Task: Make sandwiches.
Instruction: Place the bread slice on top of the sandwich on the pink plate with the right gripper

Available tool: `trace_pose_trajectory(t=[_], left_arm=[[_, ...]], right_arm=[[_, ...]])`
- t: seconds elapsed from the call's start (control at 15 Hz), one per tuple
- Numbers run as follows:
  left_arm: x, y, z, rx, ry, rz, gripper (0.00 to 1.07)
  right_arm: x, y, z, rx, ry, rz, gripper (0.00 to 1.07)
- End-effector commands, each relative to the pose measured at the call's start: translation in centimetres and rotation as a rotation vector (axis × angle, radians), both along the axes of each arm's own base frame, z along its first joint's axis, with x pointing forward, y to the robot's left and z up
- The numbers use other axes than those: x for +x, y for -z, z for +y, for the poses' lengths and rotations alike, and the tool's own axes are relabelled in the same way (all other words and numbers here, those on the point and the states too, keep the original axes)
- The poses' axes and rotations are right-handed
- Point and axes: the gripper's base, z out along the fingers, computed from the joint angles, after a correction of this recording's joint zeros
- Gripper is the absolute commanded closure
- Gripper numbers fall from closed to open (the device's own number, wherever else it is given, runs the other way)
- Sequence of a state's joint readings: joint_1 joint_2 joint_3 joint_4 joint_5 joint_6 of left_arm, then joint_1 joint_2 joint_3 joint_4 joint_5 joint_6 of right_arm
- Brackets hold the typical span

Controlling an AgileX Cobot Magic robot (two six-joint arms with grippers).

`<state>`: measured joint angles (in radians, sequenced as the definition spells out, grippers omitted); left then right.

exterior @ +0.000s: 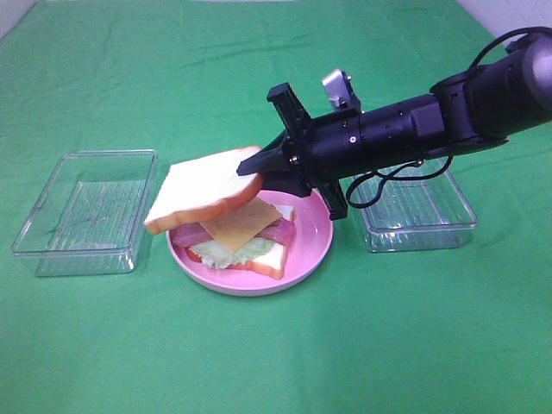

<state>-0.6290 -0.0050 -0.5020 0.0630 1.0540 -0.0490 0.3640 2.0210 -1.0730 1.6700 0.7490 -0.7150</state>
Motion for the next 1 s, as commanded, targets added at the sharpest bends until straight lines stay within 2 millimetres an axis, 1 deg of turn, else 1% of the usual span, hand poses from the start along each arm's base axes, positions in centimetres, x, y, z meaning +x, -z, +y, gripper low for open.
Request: trace_pose_trajectory(t=[0.07,0.33,0.47,0.67,0.87,0.93,1.0], left_arm=[[-0.2,0.0,0.1,-0.016,0.004,-0.019,0.24],[-0.2,0.0,0.1,-0.016,0.004,-0.019,0.24],[-0.2,0.0,0.1,-0.016,0.004,-0.019,0.24],[-0.2,0.0,0.1,-0.016,0.004,-0.019,0.24],[-0.2,0.0,0.1,-0.016,0.004,-0.019,0.24],[-0.2,0.0,0.1,-0.016,0.004,-0.019,0.24],[-0.2,0.0,0.1,-0.016,0.004,-0.019,0.24]], right_arm=[[0.1,0.1,-0.1,-0.006,0.012,-0.015,1.07],[0.3,0.5,-0.3,-0.062,0.031,-0.024,1.07],[0.4,0.6,-0.4,-0.065,0.063,0.014,1.07],[0.2,0.8,-0.5,-0.101,0.037,0.009,1.06],[0.3,0.9,-0.6,-0.111,0.051,0.016,0.93],[0.3,1.1,-0.7,-0.134,0.047,0.01,0.74],[0.2,1.1,-0.7,-0.14,0.038,0.008,0.63]])
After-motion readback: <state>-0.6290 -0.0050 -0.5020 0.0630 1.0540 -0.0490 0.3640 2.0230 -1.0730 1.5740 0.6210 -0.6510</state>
